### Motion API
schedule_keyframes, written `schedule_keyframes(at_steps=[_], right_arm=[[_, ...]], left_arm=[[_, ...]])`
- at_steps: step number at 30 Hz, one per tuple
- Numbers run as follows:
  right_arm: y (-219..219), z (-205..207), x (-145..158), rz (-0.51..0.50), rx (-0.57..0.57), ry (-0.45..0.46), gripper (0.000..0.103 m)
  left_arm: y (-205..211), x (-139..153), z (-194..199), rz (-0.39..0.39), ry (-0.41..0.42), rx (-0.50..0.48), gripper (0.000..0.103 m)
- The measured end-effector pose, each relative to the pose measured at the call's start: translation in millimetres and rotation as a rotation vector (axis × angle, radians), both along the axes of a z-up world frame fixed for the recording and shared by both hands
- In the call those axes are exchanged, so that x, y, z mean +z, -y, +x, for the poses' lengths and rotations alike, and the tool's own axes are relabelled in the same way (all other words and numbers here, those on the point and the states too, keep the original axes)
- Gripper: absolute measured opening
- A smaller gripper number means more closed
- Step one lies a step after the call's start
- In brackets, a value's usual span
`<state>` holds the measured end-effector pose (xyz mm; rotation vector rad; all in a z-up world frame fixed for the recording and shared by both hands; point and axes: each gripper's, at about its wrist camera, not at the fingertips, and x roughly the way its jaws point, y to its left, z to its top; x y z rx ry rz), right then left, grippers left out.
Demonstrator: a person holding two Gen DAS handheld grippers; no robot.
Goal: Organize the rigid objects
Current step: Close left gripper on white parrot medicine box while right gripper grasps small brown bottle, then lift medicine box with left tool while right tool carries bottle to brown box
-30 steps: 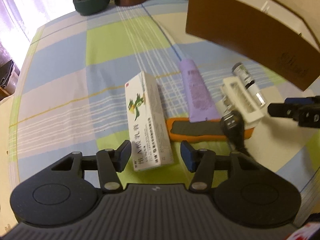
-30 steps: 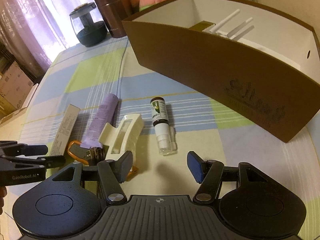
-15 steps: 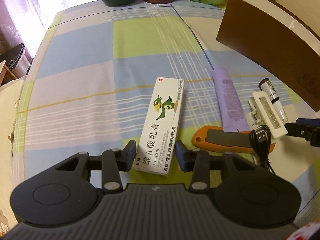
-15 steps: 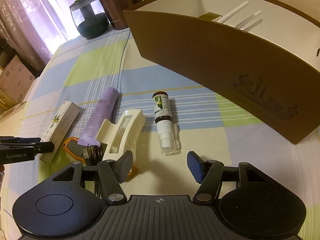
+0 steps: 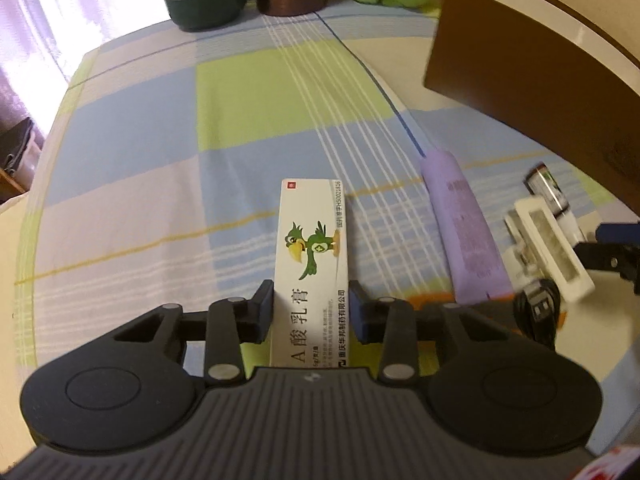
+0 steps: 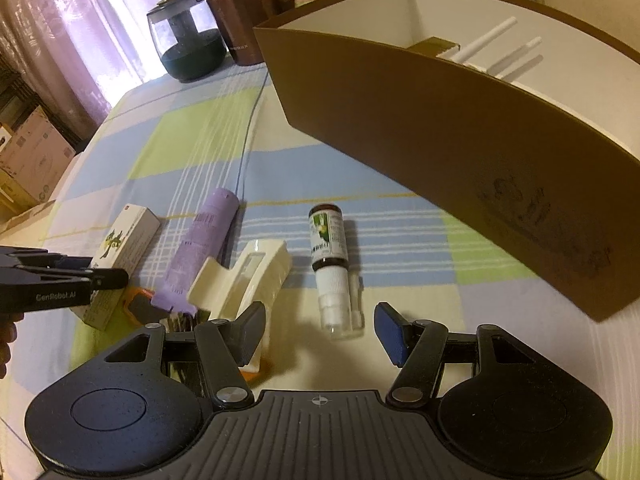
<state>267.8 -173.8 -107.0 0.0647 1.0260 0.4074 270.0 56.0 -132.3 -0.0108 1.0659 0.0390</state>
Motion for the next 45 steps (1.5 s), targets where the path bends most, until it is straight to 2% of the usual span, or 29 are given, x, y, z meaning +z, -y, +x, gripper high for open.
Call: schedule_keyframes(at_steps=[2,4,11,17,33,45], right_arm=[[-2,5,-1,-0.003,0.005,0.012,0.058],[-4,10,-2,-0.014,0.011,0.026,0.049],[-13,35,-13,-0.045,0.026,0.050,0.036],[-23,41,-20,-0.093,0.072,0.081,0.020],[-21,37,-19,-0.107,0.069,0.077,0.020],[0,15,11,-0.031,0.011,0.111,0.020]], left_arm=[[-1,1,5,-0.009,0.004,0.014,0.033],[1,1,8,-0.011,0.003,0.011,0.033],[6,-3,16,-0.013,-0.005,0.015,0.033],[9,-7,24,-0.008,-0.019,0.015,0.033],[16,-7,24,0.011,-0.008,-0.009,0.033],[32,26,15,0.009,0.052,-0.068,0.033]])
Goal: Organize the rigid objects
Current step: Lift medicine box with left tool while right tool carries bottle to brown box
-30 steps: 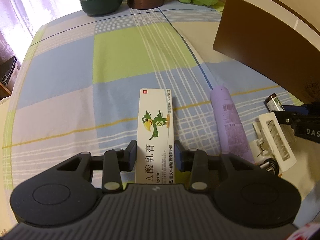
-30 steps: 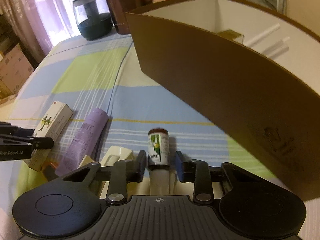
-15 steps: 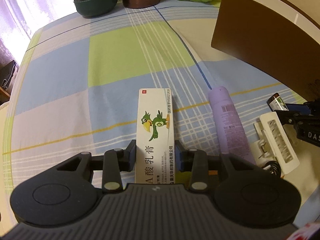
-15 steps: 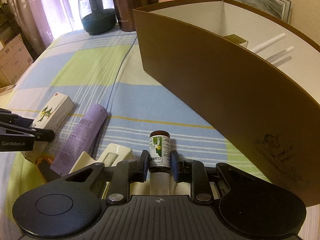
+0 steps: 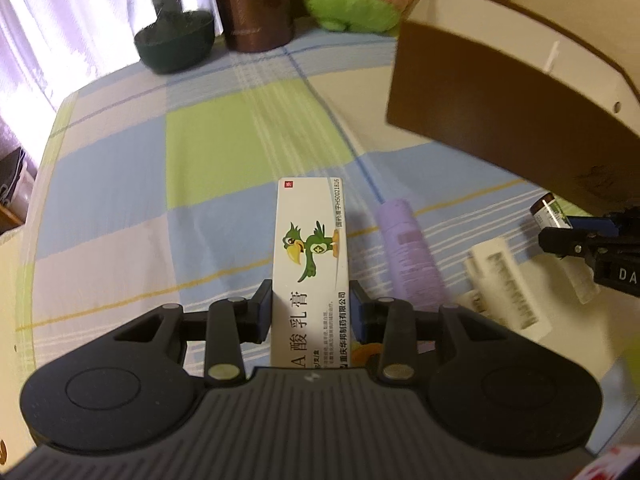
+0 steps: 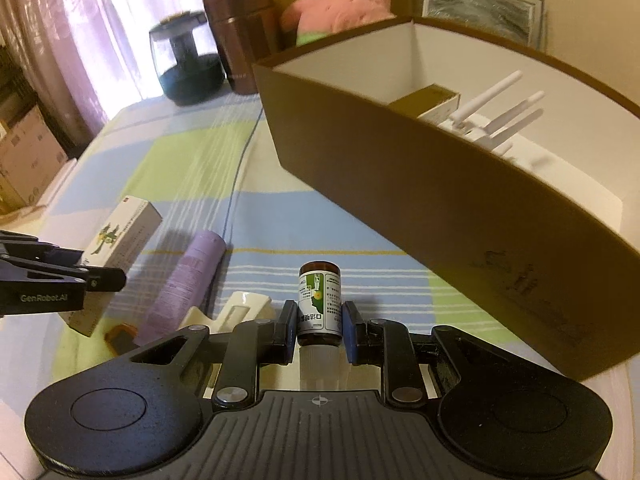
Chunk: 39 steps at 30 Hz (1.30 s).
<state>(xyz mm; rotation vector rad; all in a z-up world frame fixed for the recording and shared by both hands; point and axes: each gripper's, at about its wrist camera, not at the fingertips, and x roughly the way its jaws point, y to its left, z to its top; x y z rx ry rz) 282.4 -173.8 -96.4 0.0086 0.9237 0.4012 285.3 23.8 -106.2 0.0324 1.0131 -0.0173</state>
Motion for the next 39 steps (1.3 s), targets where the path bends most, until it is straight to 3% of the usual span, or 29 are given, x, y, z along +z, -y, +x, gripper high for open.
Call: schedule_keyframes(at_steps=[16,32,39], right_arm=[[35,-24,65,0.073,-0.118,0.062,0.020],[107,1,112,0.122,-0.334,0.128,0.020],[132,31,114,0.110,-0.428,0.128,0.020]], left_arm=[[73,79,9,-0.006,0.157,-0.245,0.033],[168,121,69,-0.069,0.227,-0.454,0.033],[208,119,109,-0.077,0.212,-0.513,0.033]])
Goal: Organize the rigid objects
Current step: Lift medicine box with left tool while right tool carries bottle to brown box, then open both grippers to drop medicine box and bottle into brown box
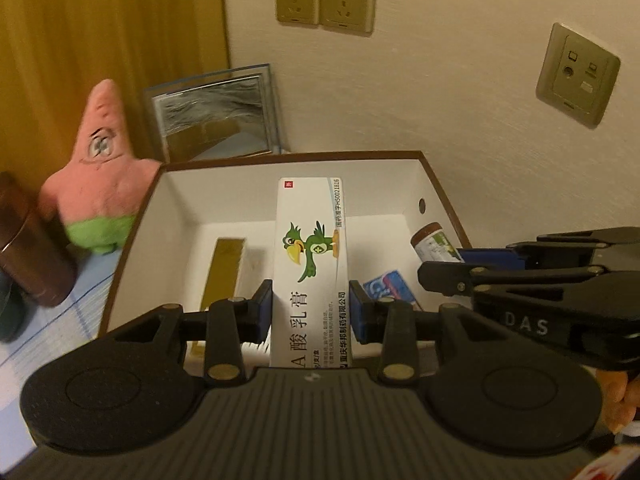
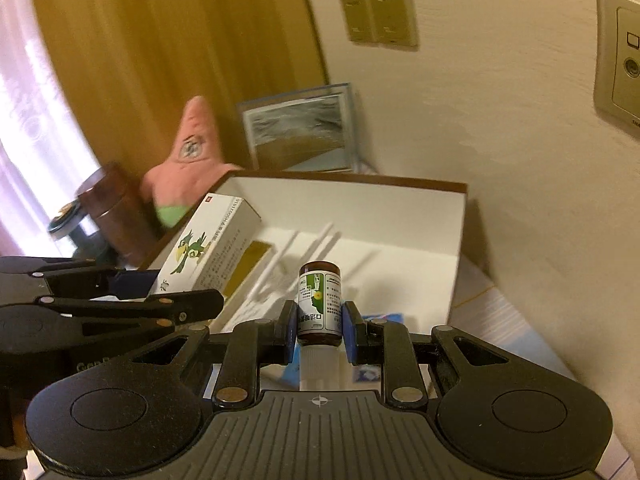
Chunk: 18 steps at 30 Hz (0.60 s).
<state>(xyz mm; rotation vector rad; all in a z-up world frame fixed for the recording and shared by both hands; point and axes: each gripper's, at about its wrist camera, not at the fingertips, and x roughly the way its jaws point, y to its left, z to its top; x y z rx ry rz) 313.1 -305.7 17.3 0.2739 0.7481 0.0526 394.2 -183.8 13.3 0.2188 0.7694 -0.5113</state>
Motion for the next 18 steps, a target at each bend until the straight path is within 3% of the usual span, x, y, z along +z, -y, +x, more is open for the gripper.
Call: schedule_keyframes(at_steps=[18], right_arm=[[34,86,-46,-0.046,-0.085,-0.136,0.020]], left_arm=[[57,-56,89,0.064,-0.108,-0.087,0.033]])
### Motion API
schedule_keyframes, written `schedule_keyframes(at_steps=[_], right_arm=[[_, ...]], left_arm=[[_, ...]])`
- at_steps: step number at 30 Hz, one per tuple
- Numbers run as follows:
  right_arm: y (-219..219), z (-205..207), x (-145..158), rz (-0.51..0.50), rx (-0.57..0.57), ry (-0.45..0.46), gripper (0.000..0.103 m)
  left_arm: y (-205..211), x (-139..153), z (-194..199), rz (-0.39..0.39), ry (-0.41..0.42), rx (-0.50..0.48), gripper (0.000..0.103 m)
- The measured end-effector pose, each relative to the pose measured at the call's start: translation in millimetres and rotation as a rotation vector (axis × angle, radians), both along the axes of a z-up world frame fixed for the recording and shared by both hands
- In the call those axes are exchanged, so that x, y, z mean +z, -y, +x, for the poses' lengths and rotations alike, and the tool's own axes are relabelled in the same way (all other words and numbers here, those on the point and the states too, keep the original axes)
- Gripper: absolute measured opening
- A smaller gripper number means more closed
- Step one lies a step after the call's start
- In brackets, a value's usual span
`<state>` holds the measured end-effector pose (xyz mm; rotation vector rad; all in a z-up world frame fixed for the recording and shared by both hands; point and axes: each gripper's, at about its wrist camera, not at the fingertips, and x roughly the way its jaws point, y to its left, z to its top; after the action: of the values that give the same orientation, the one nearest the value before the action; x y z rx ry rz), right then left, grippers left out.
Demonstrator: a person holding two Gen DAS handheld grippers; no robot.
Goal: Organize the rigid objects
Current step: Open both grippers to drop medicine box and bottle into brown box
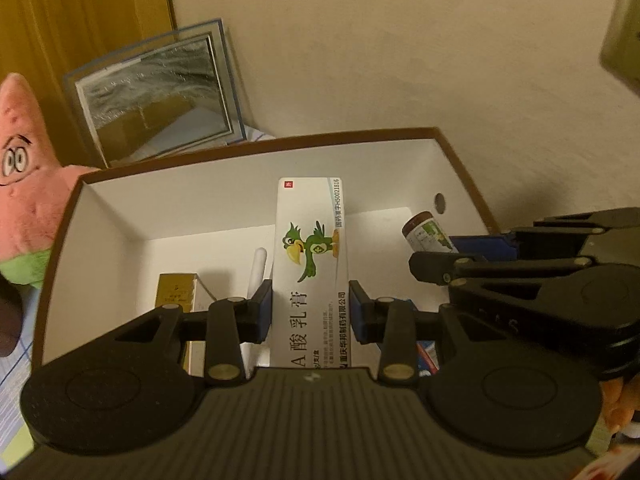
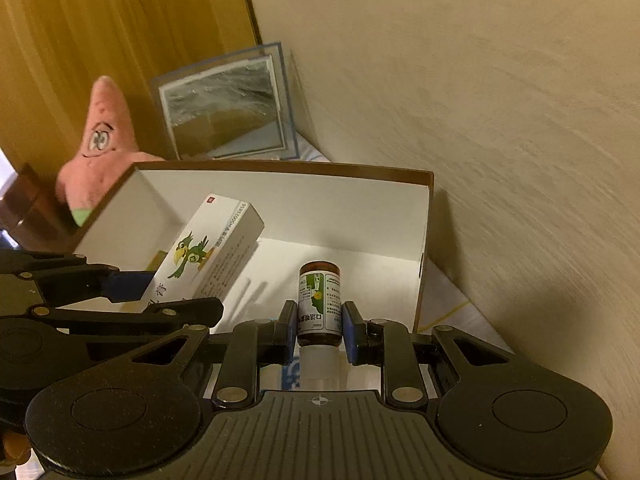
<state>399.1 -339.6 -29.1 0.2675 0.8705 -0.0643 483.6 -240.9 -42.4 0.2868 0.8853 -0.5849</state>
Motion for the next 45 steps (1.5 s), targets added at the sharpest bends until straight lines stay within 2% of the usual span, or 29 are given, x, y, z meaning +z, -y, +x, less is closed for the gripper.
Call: schedule_keyframes(at_steps=[12,15,18,26,45], right_arm=[[4,31,-16,-0.034,0.017,-0.022,0.020],[3,36,-17,-0.052,0.022,-0.023,0.020],[4,38,-17,-0.056,0.019,-0.021,0.020],[1,37,-16,-0.058,0.028,-0.018,0.020],[-1,7,2,-0.023,0.041,0.009,0.022]], left_arm=[[8,-24,36,0.013,-0.044,-0.008,0.033],[7,-24,40,0.014,-0.038,-0.004,0.039],[5,-22,40,0.006,-0.022,0.002,0.042],[-6,-18,42,-0.003,-0.025,0.024,0.042],[-19,-1,17,-0.013,-0.007,0.054,0.042]])
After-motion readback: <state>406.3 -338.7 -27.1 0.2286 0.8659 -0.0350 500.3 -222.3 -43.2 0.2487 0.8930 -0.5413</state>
